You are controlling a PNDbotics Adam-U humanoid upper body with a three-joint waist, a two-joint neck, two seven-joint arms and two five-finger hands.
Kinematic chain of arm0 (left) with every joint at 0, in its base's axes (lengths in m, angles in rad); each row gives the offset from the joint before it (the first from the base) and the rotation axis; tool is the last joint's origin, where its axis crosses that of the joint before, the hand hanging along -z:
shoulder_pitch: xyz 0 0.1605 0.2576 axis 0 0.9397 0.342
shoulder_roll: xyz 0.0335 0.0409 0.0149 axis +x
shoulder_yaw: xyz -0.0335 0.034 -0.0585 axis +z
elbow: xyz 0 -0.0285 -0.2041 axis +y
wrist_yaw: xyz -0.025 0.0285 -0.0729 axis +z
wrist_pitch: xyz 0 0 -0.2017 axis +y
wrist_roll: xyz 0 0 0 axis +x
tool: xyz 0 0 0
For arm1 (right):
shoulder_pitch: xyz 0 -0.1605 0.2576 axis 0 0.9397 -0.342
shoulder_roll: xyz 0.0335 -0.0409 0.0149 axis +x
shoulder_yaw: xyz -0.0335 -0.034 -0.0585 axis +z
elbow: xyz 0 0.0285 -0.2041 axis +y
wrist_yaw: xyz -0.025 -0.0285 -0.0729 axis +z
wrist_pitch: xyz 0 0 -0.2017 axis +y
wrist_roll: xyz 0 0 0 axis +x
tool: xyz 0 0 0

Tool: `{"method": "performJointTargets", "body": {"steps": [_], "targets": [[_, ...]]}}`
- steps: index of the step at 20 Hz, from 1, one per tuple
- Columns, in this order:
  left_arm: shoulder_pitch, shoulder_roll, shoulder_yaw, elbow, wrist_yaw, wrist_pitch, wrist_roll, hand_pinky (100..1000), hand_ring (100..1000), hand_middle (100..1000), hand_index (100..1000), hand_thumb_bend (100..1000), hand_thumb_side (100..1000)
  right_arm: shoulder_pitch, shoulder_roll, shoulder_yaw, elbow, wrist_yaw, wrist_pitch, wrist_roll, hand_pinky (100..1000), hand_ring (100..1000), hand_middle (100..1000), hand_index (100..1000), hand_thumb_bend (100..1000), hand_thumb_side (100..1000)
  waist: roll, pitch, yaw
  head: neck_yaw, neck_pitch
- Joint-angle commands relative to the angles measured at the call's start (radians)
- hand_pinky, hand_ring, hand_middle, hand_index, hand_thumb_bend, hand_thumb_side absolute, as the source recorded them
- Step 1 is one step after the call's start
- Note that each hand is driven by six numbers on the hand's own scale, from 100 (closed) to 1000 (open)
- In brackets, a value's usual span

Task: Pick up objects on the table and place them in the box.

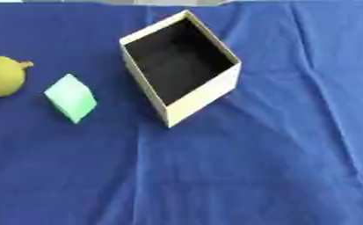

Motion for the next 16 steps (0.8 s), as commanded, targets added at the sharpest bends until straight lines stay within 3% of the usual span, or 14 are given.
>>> {"method": "performJointTargets", "body": {"steps": [1,11,16], "targets": [[-0.007,0.011,0.004,-0.017,0.003,0.001,-0.001,711,848,792,810,209,620,-0.007,-0.021,-0.007,-0.02,0.0,0.001,-0.001,857,764,528,732,100,602,0.003,-0.021,-0.002,-0.002,0.002],[-0.017,0.019,0.003,-0.017,0.001,0.008,-0.004,714,847,793,816,213,614,-0.008,-0.024,-0.015,-0.02,0.002,0.005,-0.013,857,764,529,732,100,603,0.004,-0.02,-0.004,-0.01,0.015],[-0.027,0.115,-0.004,-0.017,-0.033,0.038,-0.011,718,836,789,829,204,597,0.002,-0.032,-0.017,-0.02,0.01,0.003,-0.018,857,765,528,732,100,604,0.01,-0.024,0.003,-0.017,0.011]]}}
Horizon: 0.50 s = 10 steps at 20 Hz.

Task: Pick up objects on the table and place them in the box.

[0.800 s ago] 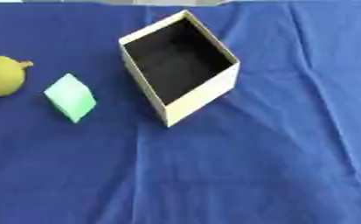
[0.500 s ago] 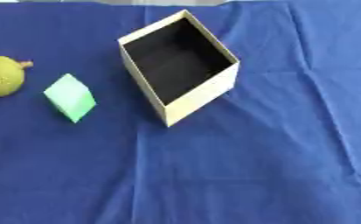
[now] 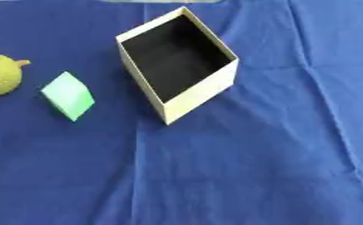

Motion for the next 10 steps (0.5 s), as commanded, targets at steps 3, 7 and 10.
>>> {"method": "performJointTargets", "body": {"steps": [3,7,10], "targets": [[-0.009,0.193,-0.004,-0.017,-0.065,0.077,-0.007,724,829,787,839,200,584,0.015,-0.035,-0.017,-0.02,0.015,0.002,-0.011,858,766,529,733,100,606,0.011,-0.026,0.0,-0.009,0.003],[-0.004,0.344,-0.007,0.04,-0.124,0.165,-0.012,732,839,799,858,204,580,0.024,-0.054,-0.017,-0.02,0.025,-0.001,-0.021,859,774,538,738,100,607,0.021,-0.029,-0.006,-0.015,0.004],[-0.014,0.428,-0.013,0.115,-0.135,0.21,-0.037,742,859,817,871,211,577,0.023,-0.07,-0.012,-0.02,0.022,-0.006,-0.029,858,772,538,738,100,605,0.027,-0.029,-0.01,-0.016,0.003]]}}
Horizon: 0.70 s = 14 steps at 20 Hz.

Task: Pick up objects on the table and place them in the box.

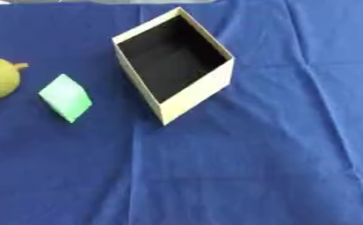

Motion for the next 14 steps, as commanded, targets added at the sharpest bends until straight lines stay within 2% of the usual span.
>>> {"method": "performJointTargets", "body": {"steps": [1,4,10,14], "targets": [[-0.02,0.12,-0.006,0.061,-0.012,0.043,-0.032,745,862,821,875,218,574,-0.006,-0.046,-0.005,-0.02,0.004,-0.006,-0.008,858,772,537,737,100,605,0.002,-0.025,-0.003,-0.003,0.003],[-0.034,0.178,-0.027,0.102,-0.028,0.024,-0.121,775,869,832,900,254,577,-0.003,-0.048,-0.003,-0.02,0.006,-0.006,-0.007,859,770,535,736,100,603,0.002,-0.025,-0.006,-0.002,0.005],[-0.072,0.254,-0.068,0.171,-0.14,-0.005,-0.321,841,911,863,933,307,553,-0.004,-0.045,-0.001,-0.02,0.006,-0.004,-0.006,859,769,533,734,100,602,-0.002,-0.028,-0.006,0.002,0.008],[-0.103,0.279,-0.103,0.186,-0.207,-0.091,-0.475,894,933,885,953,364,530,-0.003,-0.043,0.001,-0.02,0.004,-0.002,-0.002,859,769,532,733,100,602,-0.004,-0.029,-0.005,0.001,0.007]]}}
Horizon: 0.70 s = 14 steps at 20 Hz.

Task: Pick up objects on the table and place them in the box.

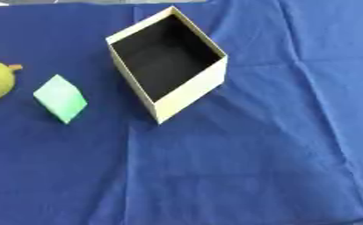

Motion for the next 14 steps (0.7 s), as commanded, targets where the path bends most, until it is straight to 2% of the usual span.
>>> {"method": "performJointTargets", "body": {"steps": [1,8,11,12,13,14], "targets": [[-0.037,0.057,-0.019,-0.003,-0.047,-0.071,-0.113,901,939,890,950,381,521,-0.006,-0.027,-0.001,-0.02,0.003,0.001,0.003,859,769,531,733,100,602,-0.001,-0.024,0.001,0.002,0.0],[-0.149,0.042,-0.112,-0.036,-0.075,-0.204,-0.3,917,917,864,948,482,535,-0.007,-0.019,0.007,-0.02,-0.005,0.007,0.016,859,768,530,732,100,603,-0.002,-0.029,0.002,0.006,-0.001],[-0.195,0.024,-0.174,-0.051,-0.084,-0.242,-0.368,919,933,874,950,484,540,-0.01,-0.014,0.009,-0.02,-0.011,0.012,0.022,859,767,528,731,100,604,-0.001,-0.03,-0.001,0.01,-0.003],[-0.208,0.017,-0.196,-0.051,-0.074,-0.25,-0.395,915,964,896,949,547,556,-0.011,-0.013,0.009,-0.02,-0.013,0.014,0.023,859,767,528,731,100,594,0.0,-0.03,-0.002,0.011,-0.003],[-0.219,0.009,-0.223,-0.045,-0.051,-0.255,-0.426,912,978,908,948,453,530,-0.013,-0.012,0.011,-0.02,-0.015,0.016,0.026,859,767,528,731,100,604,0.002,-0.03,-0.003,0.014,-0.002],[-0.23,0.002,-0.242,-0.037,-0.022,-0.256,-0.457,912,978,908,948,453,530,-0.015,-0.011,0.012,-0.02,-0.016,0.018,0.028,859,767,528,731,100,604,0.003,-0.03,-0.004,0.015,-0.001]]}}
